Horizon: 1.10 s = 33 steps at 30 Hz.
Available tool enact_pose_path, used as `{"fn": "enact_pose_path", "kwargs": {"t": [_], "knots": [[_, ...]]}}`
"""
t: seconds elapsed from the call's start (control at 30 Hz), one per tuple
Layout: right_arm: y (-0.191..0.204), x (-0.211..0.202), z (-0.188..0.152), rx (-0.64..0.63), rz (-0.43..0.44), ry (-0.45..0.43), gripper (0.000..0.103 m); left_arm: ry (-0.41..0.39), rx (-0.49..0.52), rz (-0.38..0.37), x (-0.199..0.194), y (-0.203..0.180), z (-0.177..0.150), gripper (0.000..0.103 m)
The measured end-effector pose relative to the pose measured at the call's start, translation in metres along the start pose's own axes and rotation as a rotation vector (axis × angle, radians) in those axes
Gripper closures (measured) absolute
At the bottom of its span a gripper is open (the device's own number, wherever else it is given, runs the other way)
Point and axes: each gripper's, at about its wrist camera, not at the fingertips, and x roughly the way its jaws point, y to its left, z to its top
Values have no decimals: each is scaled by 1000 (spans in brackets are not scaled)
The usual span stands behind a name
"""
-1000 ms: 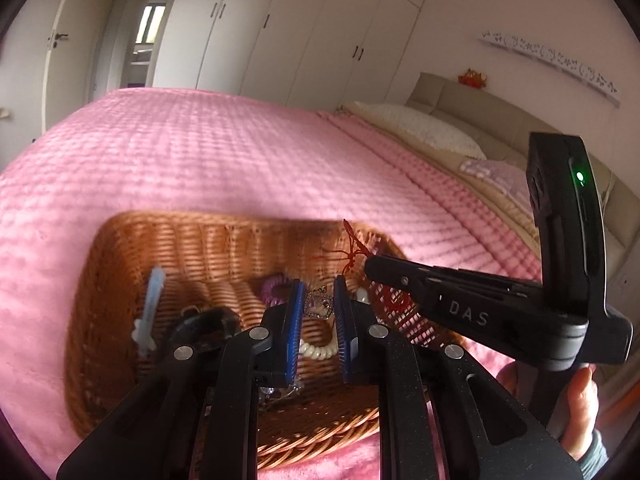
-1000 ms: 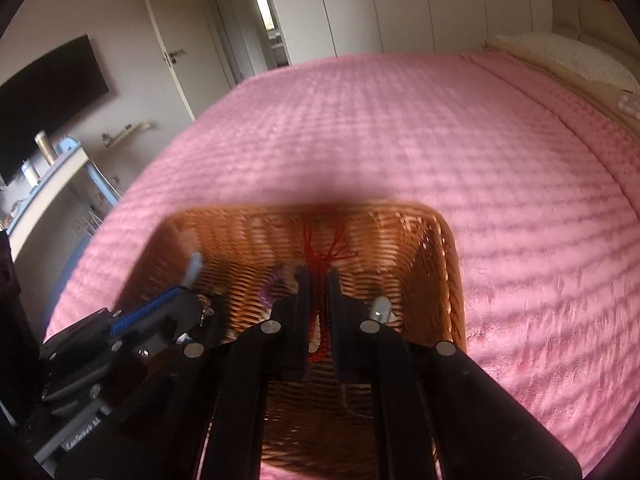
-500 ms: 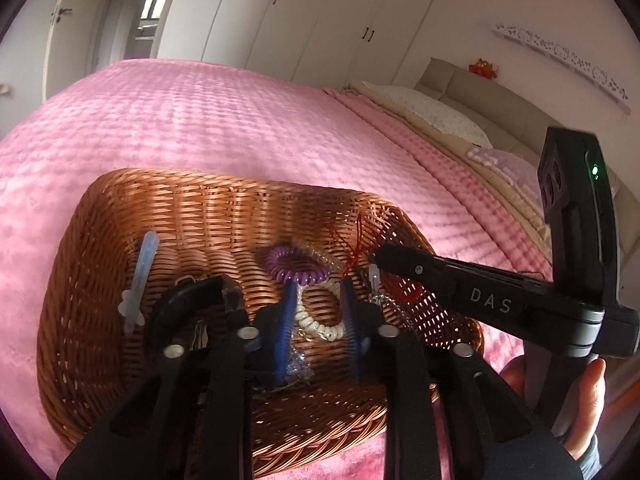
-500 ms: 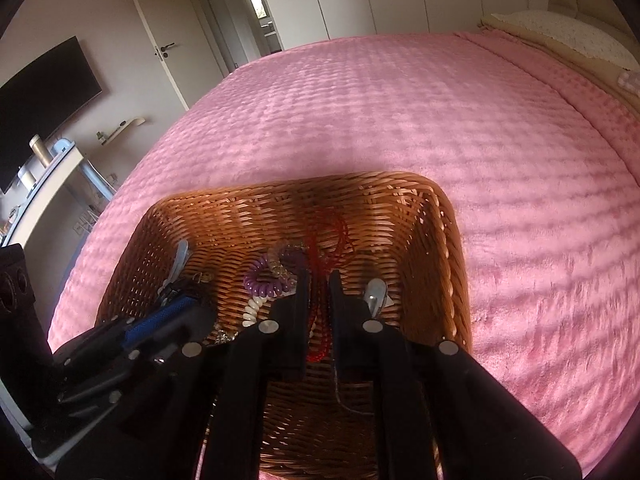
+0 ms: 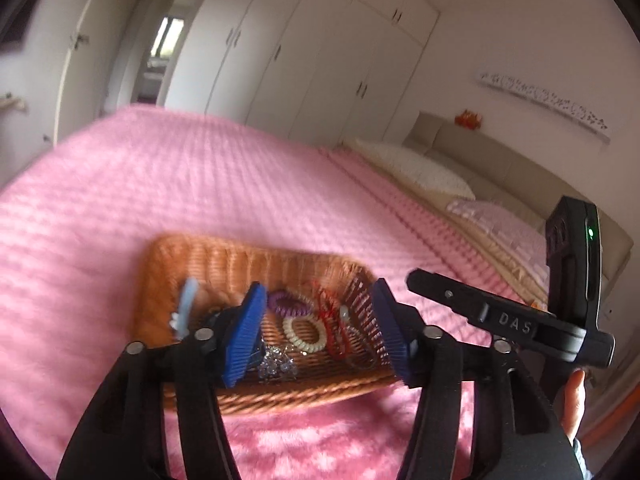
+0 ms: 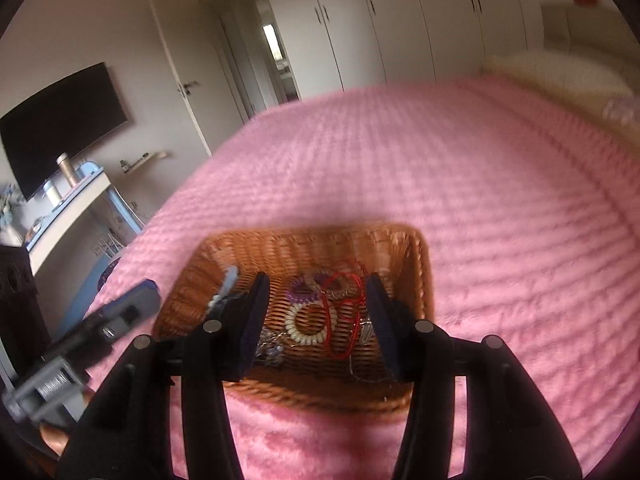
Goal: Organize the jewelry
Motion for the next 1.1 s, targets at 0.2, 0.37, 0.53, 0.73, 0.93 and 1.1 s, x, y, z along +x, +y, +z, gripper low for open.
{"fn": "enact_pose_path", "kwargs": {"t": [0.2,0.37,0.53,0.73,0.93,1.1], "knots": [[32,-59,-36,-100,-56,-145,37,-181,26,147,-76,-22,-12,15],[46,-83,-78,-154,-103,-250,28,-242,115,298,-102,-37,-42,13],[55,-88,-117,-193,-175,-327,27,-247,213,416,-98,-48,-81,13],[47,-68,-147,-182,-221,-295,27,-241,250,530,-83,-43,-123,11],[37,-65,-154,-134,-221,-316,17,-231,211,522,-86,-30,-126,8],[29,-59,-157,-105,-220,-305,16,-226,208,538,-83,-28,-132,8]]}}
